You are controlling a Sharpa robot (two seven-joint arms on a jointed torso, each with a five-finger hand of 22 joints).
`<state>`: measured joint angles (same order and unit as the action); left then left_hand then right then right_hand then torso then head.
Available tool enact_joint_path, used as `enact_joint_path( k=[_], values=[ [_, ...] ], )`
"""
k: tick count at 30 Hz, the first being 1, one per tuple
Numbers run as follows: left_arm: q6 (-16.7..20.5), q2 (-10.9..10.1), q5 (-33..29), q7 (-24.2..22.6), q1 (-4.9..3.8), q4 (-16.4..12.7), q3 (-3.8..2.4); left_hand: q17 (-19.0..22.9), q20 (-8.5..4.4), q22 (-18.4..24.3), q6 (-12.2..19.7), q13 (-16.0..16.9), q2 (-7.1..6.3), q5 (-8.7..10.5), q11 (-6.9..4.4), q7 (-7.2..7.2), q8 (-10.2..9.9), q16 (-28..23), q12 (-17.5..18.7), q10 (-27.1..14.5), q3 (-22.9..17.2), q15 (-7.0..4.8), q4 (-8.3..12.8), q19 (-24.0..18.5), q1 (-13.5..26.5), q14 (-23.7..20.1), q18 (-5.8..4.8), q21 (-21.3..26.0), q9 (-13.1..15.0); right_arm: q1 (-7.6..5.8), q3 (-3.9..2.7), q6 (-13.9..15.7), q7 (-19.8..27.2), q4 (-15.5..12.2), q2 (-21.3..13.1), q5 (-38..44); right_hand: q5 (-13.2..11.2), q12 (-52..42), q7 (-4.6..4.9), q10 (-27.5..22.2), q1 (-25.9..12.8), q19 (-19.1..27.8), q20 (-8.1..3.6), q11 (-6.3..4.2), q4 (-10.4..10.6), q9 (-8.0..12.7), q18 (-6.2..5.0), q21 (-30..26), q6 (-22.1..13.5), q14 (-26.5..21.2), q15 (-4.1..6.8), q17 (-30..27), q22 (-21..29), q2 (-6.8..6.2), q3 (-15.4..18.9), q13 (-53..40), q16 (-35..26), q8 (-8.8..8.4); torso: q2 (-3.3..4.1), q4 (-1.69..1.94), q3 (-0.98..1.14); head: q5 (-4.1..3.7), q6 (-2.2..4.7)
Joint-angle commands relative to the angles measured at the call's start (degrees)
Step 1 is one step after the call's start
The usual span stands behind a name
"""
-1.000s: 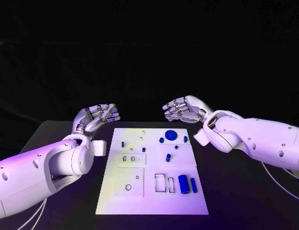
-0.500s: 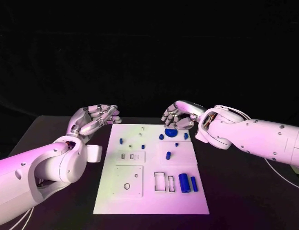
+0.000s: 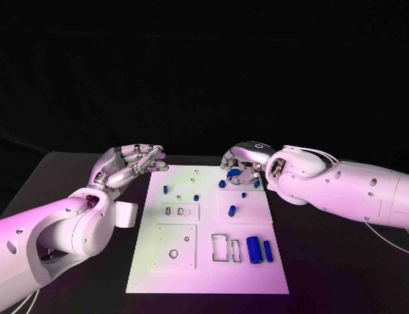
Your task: Assemble the parts on the task board
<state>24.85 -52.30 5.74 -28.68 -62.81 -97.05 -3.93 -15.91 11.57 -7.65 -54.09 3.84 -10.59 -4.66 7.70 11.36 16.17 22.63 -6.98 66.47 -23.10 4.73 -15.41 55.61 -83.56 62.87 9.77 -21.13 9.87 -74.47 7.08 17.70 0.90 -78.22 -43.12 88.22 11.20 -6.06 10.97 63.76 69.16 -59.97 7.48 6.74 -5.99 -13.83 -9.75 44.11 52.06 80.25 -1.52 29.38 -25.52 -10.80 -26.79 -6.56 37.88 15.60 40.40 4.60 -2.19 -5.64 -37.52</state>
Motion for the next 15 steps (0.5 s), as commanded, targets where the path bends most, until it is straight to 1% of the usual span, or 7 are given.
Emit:
enact_joint_path(
  k=[1,3,7,9,12,13,15],
  values=[
    [-1.5,0.0,-0.1,0.3,-0.08,-0.3,-0.08,-0.1,-0.07,-0.1,0.2,-0.1,-0.52,0.27,0.14,0.24,-0.2,0.4,0.3,0.2,-0.4,0.06,0.0,0.3,0.1,0.4,0.80,-0.3,0.0,0.06,-0.02,-2.2,-2.7,0.3,0.3,5.0,-0.3,-0.6,0.06,-0.9,0.5,-0.5,-0.05,-0.04,0.2,-0.3,-0.54,1.6,-0.4,0.4,0.03,2.0,-1.3,-0.28,0.5,-0.3,2.6,-0.29,0.88,0.29,-0.08,-0.44,0.20],
    [-1.5,0.0,-0.2,0.3,-0.08,-0.3,-0.10,-0.2,-0.09,-0.1,0.2,-0.1,-0.56,0.27,0.17,0.28,-0.3,0.4,0.4,0.2,-0.4,0.07,0.1,0.4,0.1,0.4,0.79,-0.3,0.0,0.11,-0.02,-2.5,-2.8,0.5,0.5,5.3,-0.2,-1.0,0.01,-1.5,0.6,-1.1,-0.10,0.01,0.6,-0.7,-0.47,3.7,-0.5,1.0,0.03,3.7,-3.2,-0.19,0.8,-0.6,5.2,-0.36,1.06,0.35,-0.08,-0.53,0.26],
    [-1.6,-0.2,-0.4,0.4,-0.08,-0.5,-0.14,-0.3,-0.10,0.0,0.3,-0.1,-0.59,0.28,0.22,0.35,-0.3,0.5,0.5,0.1,-0.5,0.10,0.0,0.4,0.2,0.3,0.78,-0.3,0.0,0.22,-0.01,-2.8,-2.9,1.0,0.9,5.6,0.2,-1.2,0.12,-2.8,0.9,-1.2,-0.03,0.20,1.0,-1.0,-0.28,5.7,-0.4,0.5,-0.14,5.2,-5.5,-0.10,0.9,-0.6,7.1,-0.42,1.39,0.50,-0.05,-0.73,0.21],
    [-1.6,-0.2,-0.4,0.5,-0.08,-0.6,-0.16,-0.3,-0.10,0.0,0.3,-0.1,-0.59,0.28,0.22,0.35,-0.3,0.5,0.5,0.1,-0.5,0.10,0.0,0.4,0.2,0.3,0.78,-0.3,0.0,0.31,-0.01,-2.8,-2.9,1.4,1.1,5.6,0.3,-1.4,0.14,-3.1,1.0,-1.8,0.05,0.26,1.1,-1.2,0.00,7.4,-0.4,0.4,-0.17,6.2,-7.8,0.04,0.8,-0.6,8.4,-0.45,1.57,0.60,-0.05,-0.84,0.26],
    [-1.7,-0.3,-0.5,0.6,-0.08,-0.7,-0.21,-0.3,-0.11,0.0,0.4,-0.1,-0.61,0.29,0.26,0.39,-0.4,0.5,0.6,0.1,-0.5,0.12,0.0,0.4,0.3,0.3,0.77,-0.3,0.0,0.51,0.00,-2.7,-2.7,1.9,1.5,5.7,0.4,-1.6,0.17,-3.3,1.2,-2.6,0.09,0.27,1.3,-1.3,0.29,9.3,-0.4,0.8,-0.22,8.5,-10.1,0.12,0.7,-0.6,10.7,-0.53,1.76,0.73,-0.02,-0.73,0.29],
    [-1.7,-0.3,-0.5,0.6,-0.08,-0.8,-0.22,-0.3,-0.11,0.0,0.4,-0.1,-0.61,0.29,0.26,0.39,-0.4,0.5,0.6,0.1,-0.5,0.12,0.0,0.4,0.3,0.3,0.77,-0.3,0.0,0.58,0.00,-2.6,-2.6,2.1,1.7,5.7,0.4,-1.6,0.17,-3.3,1.2,-2.6,0.09,0.27,1.3,-1.3,0.29,9.3,-0.4,0.8,-0.22,8.5,-10.1,0.12,0.7,-0.6,10.7,-0.53,1.81,0.77,0.00,-0.69,0.27],
    [-1.8,-0.4,-0.6,0.8,-0.08,-0.8,-0.25,-0.4,-0.12,0.0,0.4,-0.1,-0.64,0.29,0.28,0.42,-0.4,0.5,0.7,0.0,-0.5,0.13,0.0,0.4,0.3,0.3,0.76,-0.3,0.0,0.68,0.00,-2.5,-2.4,2.3,1.9,5.5,0.6,-2.0,0.05,-3.1,1.2,-3.6,0.10,0.21,1.6,-1.5,0.61,11.4,-0.2,1.3,-0.18,11.2,-12.8,0.39,0.4,-0.6,13.5,-0.52,1.93,0.90,0.02,-0.61,0.22]
  ],
)
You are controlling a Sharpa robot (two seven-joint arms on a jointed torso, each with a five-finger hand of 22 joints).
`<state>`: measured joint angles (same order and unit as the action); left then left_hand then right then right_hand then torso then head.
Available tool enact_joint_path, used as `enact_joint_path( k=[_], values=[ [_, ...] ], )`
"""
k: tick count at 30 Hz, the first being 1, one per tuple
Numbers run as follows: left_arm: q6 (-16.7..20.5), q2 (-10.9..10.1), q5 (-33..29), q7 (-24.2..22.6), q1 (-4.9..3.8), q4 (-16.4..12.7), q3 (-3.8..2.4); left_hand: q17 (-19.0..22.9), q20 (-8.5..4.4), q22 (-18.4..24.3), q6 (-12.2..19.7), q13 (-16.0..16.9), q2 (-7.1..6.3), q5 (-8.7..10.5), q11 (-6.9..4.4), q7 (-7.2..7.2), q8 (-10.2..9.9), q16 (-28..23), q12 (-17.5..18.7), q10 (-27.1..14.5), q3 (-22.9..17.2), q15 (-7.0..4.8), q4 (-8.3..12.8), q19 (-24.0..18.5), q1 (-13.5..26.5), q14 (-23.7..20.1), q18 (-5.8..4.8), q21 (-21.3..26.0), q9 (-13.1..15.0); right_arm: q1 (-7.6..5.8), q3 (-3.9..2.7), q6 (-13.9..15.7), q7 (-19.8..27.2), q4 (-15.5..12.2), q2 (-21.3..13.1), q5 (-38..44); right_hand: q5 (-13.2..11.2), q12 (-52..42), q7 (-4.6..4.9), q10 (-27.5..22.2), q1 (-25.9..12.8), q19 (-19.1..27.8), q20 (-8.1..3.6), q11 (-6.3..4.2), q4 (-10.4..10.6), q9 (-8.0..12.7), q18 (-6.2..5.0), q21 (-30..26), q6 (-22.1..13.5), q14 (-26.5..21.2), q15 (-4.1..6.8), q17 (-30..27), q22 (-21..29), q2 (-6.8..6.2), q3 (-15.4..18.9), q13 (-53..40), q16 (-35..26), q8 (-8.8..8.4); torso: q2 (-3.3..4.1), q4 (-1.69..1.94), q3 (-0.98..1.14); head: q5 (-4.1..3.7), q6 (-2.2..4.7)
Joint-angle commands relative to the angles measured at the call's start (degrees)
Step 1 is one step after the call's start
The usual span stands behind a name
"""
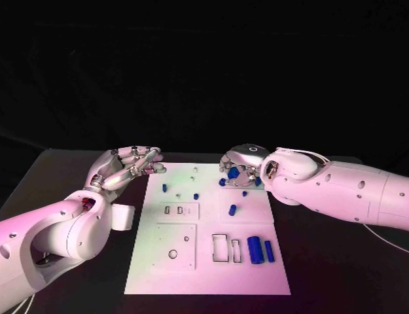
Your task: Assemble the parts on the task board
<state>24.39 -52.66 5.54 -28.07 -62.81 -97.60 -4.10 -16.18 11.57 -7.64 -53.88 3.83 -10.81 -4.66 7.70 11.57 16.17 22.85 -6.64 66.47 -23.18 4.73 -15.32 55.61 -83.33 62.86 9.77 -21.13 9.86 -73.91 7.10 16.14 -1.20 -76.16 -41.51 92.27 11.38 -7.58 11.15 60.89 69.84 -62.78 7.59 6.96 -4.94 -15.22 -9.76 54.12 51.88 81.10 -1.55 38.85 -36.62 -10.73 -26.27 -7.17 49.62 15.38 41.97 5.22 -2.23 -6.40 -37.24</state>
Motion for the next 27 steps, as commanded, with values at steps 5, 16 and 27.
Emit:
enact_joint_path(
  k=[5,16,27],
  values=[
    [-1.5,0.0,-0.5,0.6,-0.08,-0.1,-0.12,-0.2,-0.15,0.0,0.3,0.0,-0.51,0.31,0.30,0.24,-0.5,0.3,0.5,0.0,-0.5,0.14,0.1,0.5,0.0,0.3,0.75,-0.4,0.0,0.31,-0.01,-0.8,0.1,0.8,0.8,1.0,1.0,-0.8,-0.21,0.0,0.4,-1.1,-0.02,-0.13,1.0,-0.3,0.76,2.6,0.2,0.4,-0.12,2.8,-3.2,0.65,-0.6,0.0,3.0,-0.40,0.51,0.61,0.04,-0.29,-0.09],
    [-1.4,-0.1,-0.9,1.1,-0.09,-0.1,-0.14,-0.3,-0.16,0.0,0.4,0.0,-0.55,0.32,0.36,0.31,-0.6,0.3,0.7,-0.1,-0.7,0.17,0.3,0.5,-0.2,0.2,0.74,-0.4,0.0,0.66,0.01,-1.2,-0.1,1.7,1.3,0.6,0.9,-1.3,-0.63,0.9,0.5,-3.1,-0.19,-0.46,1.8,-0.7,1.52,7.2,1.3,1.4,0.12,8.0,-9.1,1.03,-3.0,0.3,8.5,-0.55,1.02,0.89,-0.06,-0.44,-0.29],
    [-1.6,-0.1,-1.1,1.3,-0.09,0.3,-0.14,-0.4,-0.19,0.0,0.5,0.0,-0.45,0.28,0.38,0.33,-0.6,0.4,0.8,-0.1,-0.9,0.18,0.5,0.5,-0.3,0.1,0.74,-0.4,0.0,0.76,0.02,-1.5,-0.7,1.6,1.1,0.6,0.5,-2.0,-1.18,2.7,0.5,-5.8,-0.44,-0.98,2.5,-1.3,2.43,11.8,2.7,2.2,0.47,12.6,-15.4,0.91,-5.1,0.5,13.2,-0.39,1.30,0.86,-0.05,-0.59,-0.65]
  ],
)
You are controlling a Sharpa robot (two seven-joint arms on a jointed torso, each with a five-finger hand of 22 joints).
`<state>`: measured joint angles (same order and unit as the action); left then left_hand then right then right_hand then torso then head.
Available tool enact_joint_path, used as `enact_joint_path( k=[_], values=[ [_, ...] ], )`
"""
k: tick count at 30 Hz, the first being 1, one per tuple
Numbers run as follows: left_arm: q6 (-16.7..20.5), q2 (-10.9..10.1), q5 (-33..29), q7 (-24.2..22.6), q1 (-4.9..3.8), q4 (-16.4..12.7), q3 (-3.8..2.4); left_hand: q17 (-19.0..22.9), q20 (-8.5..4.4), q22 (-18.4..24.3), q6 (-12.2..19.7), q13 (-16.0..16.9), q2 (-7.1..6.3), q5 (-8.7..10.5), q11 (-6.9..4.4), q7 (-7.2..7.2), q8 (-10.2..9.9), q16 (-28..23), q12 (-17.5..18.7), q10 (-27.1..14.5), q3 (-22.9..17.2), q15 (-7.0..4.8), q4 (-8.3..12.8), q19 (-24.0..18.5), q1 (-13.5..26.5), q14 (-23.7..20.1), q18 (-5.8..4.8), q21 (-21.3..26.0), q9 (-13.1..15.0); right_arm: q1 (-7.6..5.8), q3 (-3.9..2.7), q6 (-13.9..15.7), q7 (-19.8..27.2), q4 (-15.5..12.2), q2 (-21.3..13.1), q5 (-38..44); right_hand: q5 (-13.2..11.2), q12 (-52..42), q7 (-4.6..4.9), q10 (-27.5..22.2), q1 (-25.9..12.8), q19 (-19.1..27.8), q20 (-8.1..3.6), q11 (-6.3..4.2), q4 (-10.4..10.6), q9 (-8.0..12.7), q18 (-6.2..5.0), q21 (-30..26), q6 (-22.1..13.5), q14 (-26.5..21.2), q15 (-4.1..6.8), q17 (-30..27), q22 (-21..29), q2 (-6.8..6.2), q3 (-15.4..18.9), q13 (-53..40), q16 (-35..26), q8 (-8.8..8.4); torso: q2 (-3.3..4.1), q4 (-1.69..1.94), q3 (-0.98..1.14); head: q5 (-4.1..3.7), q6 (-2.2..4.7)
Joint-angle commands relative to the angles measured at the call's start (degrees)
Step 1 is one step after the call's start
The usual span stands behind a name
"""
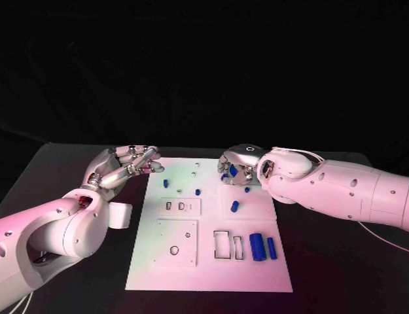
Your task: Assemble the parts on the task board
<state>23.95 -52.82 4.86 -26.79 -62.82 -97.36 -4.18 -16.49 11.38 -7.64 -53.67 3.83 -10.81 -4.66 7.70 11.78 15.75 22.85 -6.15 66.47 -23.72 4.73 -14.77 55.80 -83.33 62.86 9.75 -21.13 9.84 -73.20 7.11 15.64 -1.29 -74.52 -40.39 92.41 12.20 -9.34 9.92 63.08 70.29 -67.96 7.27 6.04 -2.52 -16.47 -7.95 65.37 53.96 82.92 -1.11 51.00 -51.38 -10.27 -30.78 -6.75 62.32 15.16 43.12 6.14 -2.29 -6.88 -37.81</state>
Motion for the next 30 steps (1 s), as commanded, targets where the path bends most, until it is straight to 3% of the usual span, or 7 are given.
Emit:
enact_joint_path(
  k=[1,6,8,18,24,30],
  values=[
    [-1.2,0.0,-0.4,0.1,-0.08,0.1,-0.06,-0.1,0.01,0.0,0.2,0.0,-0.46,0.28,0.37,0.12,-0.2,0.4,0.3,-0.1,-0.3,0.18,-0.1,0.3,-0.3,0.1,0.75,-0.4,0.0,0.06,0.00,-1.0,-0.6,-0.1,-0.1,0.5,-0.4,-0.2,0.03,0.5,0.1,-0.7,-0.13,-0.07,0.1,-0.1,0.65,0.7,0.6,0.4,0.05,0.7,-0.9,0.45,-0.6,0.1,0.7,-0.16,0.17,-0.04,0.01,-0.14,-0.11],
    [-1.4,0.0,-0.5,0.3,-0.08,0.2,-0.06,-0.1,0.00,0.0,0.3,0.0,-0.41,0.27,0.39,0.14,-0.2,0.4,0.4,-0.1,-0.4,0.18,0.0,0.3,-0.3,0.1,0.75,-0.4,0.0,0.07,0.00,-0.4,-1.0,-0.2,-0.3,0.5,-0.7,-0.7,-0.37,1.7,0.5,-2.2,-0.30,-0.41,0.2,-0.5,1.12,2.8,1.4,0.8,0.33,2.6,-3.9,0.75,-1.6,0.0,2.6,0.18,0.26,0.02,0.05,-0.34,-0.09],
    [-1.4,0.0,-0.5,0.4,-0.08,0.2,-0.06,-0.1,0.00,0.0,0.3,0.0,-0.41,0.27,0.39,0.14,-0.2,0.4,0.4,-0.1,-0.4,0.18,0.0,0.3,-0.3,0.1,0.75,-0.4,0.0,0.07,0.00,-0.3,-1.1,-0.3,-0.4,0.5,-2.0,-1.2,-0.78,2.8,1.1,-3.2,-0.61,-0.87,0.0,-1.1,1.43,4.4,2.3,1.2,0.68,4.2,-6.1,1.02,-2.4,-0.2,4.2,0.68,0.31,0.07,0.03,-0.37,-0.08],
    [-1.8,0.0,-0.6,1.1,-0.08,0.3,-0.06,-0.4,-0.06,0.0,0.4,0.0,-0.23,0.24,0.46,0.23,-0.4,0.4,0.8,-0.2,-1.0,0.21,0.3,0.4,-0.7,0.0,0.74,-0.5,0.0,0.13,0.00,-0.2,-1.6,-0.3,-0.5,0.7,-2.5,-1.3,-0.90,3.0,1.8,-4.1,-0.80,-1.04,-0.4,-1.6,1.77,5.8,2.4,1.3,0.81,5.3,-8.1,1.12,-3.5,-0.3,5.4,0.83,0.46,0.14,0.03,-0.26,0.02],
    [-1.8,0.0,-0.6,1.2,-0.08,0.3,-0.06,-0.4,-0.06,0.0,0.4,0.0,-0.23,0.24,0.46,0.23,-0.4,0.4,0.8,-0.2,-1.0,0.21,0.3,0.4,-0.7,0.0,0.74,-0.5,0.0,0.18,0.00,3.7,-0.8,-0.7,-0.6,0.6,-4.1,-2.3,-1.58,5.0,3.8,-6.0,-1.29,-1.80,-1.7,-3.2,2.44,8.7,4.2,1.8,1.40,7.9,-12.3,2.41,-5.6,-0.9,8.0,2.22,0.55,0.11,-0.01,-0.19,-0.03],
    [-1.9,0.1,-0.6,1.2,-0.08,0.4,-0.06,-0.4,-0.07,0.0,0.4,0.0,-0.20,0.24,0.46,0.23,-0.4,0.4,0.8,-0.2,-1.0,0.21,0.4,0.4,-0.7,0.0,0.74,-0.5,0.0,0.19,-0.07,8.4,-0.2,-1.8,-0.7,0.2,-4.1,-2.6,-1.77,5.6,4.2,-6.8,-1.54,-2.05,-2.1,-4.0,2.72,9.9,4.6,1.9,1.61,8.7,-14.0,2.74,-6.0,-1.2,8.8,2.75,0.55,0.18,-0.01,-0.17,0.20]
  ],
)
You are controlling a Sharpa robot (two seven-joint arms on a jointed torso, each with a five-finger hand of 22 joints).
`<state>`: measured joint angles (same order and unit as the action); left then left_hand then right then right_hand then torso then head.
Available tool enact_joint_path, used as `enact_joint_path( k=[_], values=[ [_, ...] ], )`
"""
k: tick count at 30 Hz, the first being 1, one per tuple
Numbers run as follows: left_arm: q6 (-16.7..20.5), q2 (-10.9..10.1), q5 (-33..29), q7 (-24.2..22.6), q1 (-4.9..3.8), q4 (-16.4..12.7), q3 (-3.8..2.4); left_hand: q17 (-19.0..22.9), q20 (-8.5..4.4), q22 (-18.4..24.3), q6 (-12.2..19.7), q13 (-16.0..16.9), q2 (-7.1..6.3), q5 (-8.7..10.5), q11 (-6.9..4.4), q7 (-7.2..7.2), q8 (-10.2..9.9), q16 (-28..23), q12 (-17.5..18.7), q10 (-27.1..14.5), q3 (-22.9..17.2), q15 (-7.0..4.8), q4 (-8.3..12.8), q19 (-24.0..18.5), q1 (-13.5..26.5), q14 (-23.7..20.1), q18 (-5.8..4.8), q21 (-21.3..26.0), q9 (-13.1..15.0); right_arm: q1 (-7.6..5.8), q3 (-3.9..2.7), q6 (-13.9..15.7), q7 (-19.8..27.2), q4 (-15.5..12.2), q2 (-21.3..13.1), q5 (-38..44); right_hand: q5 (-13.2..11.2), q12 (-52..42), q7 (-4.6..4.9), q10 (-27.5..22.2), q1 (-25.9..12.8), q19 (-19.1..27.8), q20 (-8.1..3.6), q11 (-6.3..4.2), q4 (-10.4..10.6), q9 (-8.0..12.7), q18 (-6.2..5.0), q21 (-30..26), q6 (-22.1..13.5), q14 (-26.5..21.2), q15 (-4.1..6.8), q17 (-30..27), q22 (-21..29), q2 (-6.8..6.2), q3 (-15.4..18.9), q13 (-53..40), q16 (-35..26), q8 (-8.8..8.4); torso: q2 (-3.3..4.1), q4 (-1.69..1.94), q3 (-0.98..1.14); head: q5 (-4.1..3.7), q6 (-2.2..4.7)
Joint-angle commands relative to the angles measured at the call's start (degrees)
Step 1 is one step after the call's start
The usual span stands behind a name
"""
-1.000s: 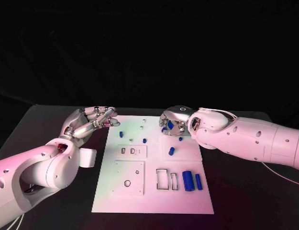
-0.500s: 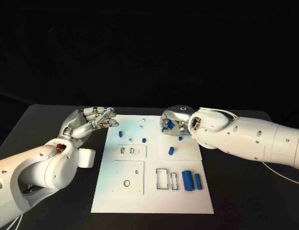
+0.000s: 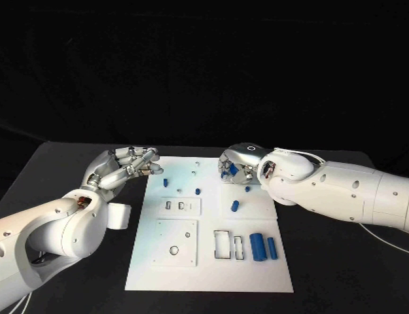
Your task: Assemble the parts on the task board
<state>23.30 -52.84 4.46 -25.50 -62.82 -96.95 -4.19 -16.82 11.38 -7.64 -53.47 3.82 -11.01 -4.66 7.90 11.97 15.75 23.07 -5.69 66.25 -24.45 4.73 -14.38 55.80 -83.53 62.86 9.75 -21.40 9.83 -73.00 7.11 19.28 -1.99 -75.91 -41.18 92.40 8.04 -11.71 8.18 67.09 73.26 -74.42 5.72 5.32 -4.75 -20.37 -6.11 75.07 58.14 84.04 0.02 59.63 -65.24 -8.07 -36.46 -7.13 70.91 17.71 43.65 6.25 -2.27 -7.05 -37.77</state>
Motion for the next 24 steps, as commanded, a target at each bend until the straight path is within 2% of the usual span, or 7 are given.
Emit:
enact_joint_path(
  k=[1,4,14,18,20,24],
  values=[
    [-1.2,0.1,-0.2,0.0,-0.07,-0.1,-0.06,-0.1,-0.08,0.0,0.2,0.0,0.00,0.24,0.27,0.03,-0.4,0.2,0.4,0.0,-0.3,0.21,0.0,0.4,-0.5,0.0,0.74,-0.2,0.0,-0.02,-0.08,5.2,0.5,-0.5,0.1,0.2,0.1,-0.2,-0.04,1.6,1.3,-0.4,-0.02,-1.35,0.1,-0.2,0.89,0.2,0.5,0.8,0.51,0.1,-0.2,0.58,-0.4,-0.9,0.3,0.26,-0.01,0.08,-0.04,0.01,0.20],
    [-1.2,0.1,-0.3,-0.1,-0.07,0.0,-0.06,-0.1,-0.08,0.0,0.2,0.0,0.00,0.24,0.27,0.03,-0.4,0.2,0.4,0.0,-0.3,0.21,0.0,0.4,-0.5,0.0,0.74,-0.2,0.0,-0.06,-0.13,6.5,0.5,-0.1,0.7,-0.1,0.2,-0.2,-0.06,1.7,1.3,-0.6,-0.04,-1.36,0.0,-0.4,0.97,0.5,0.5,0.8,0.52,0.2,-0.6,0.64,-0.5,-0.9,0.4,0.32,0.03,0.07,-0.04,0.04,0.43],
    [-1.1,0.3,-0.7,-0.2,-0.07,-0.1,-0.06,-0.1,-0.08,0.0,0.2,0.0,0.03,0.25,0.29,0.06,-0.4,0.2,0.5,0.0,-0.4,0.23,0.1,0.4,-0.5,-0.1,0.72,-0.2,0.0,-0.14,-0.28,10.8,0.7,3.9,4.6,-1.2,0.7,-0.2,-0.05,1.7,1.3,-0.9,-0.10,-1.38,-0.2,-0.8,1.12,1.1,0.4,0.8,0.55,0.6,-1.5,0.64,-0.7,-1.1,0.9,0.46,0.15,0.15,-0.05,-0.03,0.73],
    [-1.1,0.3,-0.8,-0.3,-0.07,-0.1,-0.06,-0.1,-0.08,0.0,0.2,0.0,0.03,0.25,0.29,0.06,-0.4,0.2,0.5,0.0,-0.4,0.23,0.1,0.4,-0.5,-0.1,0.72,-0.2,0.0,-0.14,-0.32,11.7,0.8,5.5,6.2,-1.4,0.8,-0.1,-0.01,1.6,1.1,-1.1,-0.10,-1.33,-0.2,-1.1,1.18,1.3,0.3,0.8,0.51,0.8,-1.9,0.52,-0.7,-1.1,1.1,0.50,0.22,0.33,-0.12,-0.07,0.76],
    [-1.0,0.4,-0.8,-0.3,-0.07,0.0,-0.06,-0.1,-0.08,0.0,0.2,0.0,0.03,0.25,0.29,0.06,-0.4,0.2,0.5,0.0,-0.4,0.23,0.1,0.4,-0.5,-0.1,0.72,-0.2,0.0,-0.14,-0.34,11.8,0.8,6.6,7.3,-1.9,-0.2,-0.1,-0.07,1.6,0.8,-1.2,-0.07,-1.40,0.0,-1.4,1.23,1.5,0.2,0.8,0.49,0.9,-2.2,0.56,-0.6,-1.2,1.3,0.57,0.23,0.37,-0.10,-0.05,0.71],
    [-0.9,0.4,-0.8,-0.3,-0.08,0.0,-0.06,-0.3,-0.03,0.1,0.6,0.0,-0.11,0.30,0.49,0.25,-0.7,0.1,1.0,-0.4,-0.8,0.42,0.3,0.2,-0.5,-0.5,0.66,-0.2,-0.1,-0.10,-0.35,11.8,1.0,8.5,8.9,-2.7,-0.6,-0.1,-0.09,1.6,0.6,-1.1,-0.06,-1.35,0.0,-1.6,1.22,1.6,0.1,0.8,0.50,0.9,-2.2,0.64,-0.6,-1.3,1.4,0.61,0.29,0.28,-0.10,0.11,0.82]
  ],
)
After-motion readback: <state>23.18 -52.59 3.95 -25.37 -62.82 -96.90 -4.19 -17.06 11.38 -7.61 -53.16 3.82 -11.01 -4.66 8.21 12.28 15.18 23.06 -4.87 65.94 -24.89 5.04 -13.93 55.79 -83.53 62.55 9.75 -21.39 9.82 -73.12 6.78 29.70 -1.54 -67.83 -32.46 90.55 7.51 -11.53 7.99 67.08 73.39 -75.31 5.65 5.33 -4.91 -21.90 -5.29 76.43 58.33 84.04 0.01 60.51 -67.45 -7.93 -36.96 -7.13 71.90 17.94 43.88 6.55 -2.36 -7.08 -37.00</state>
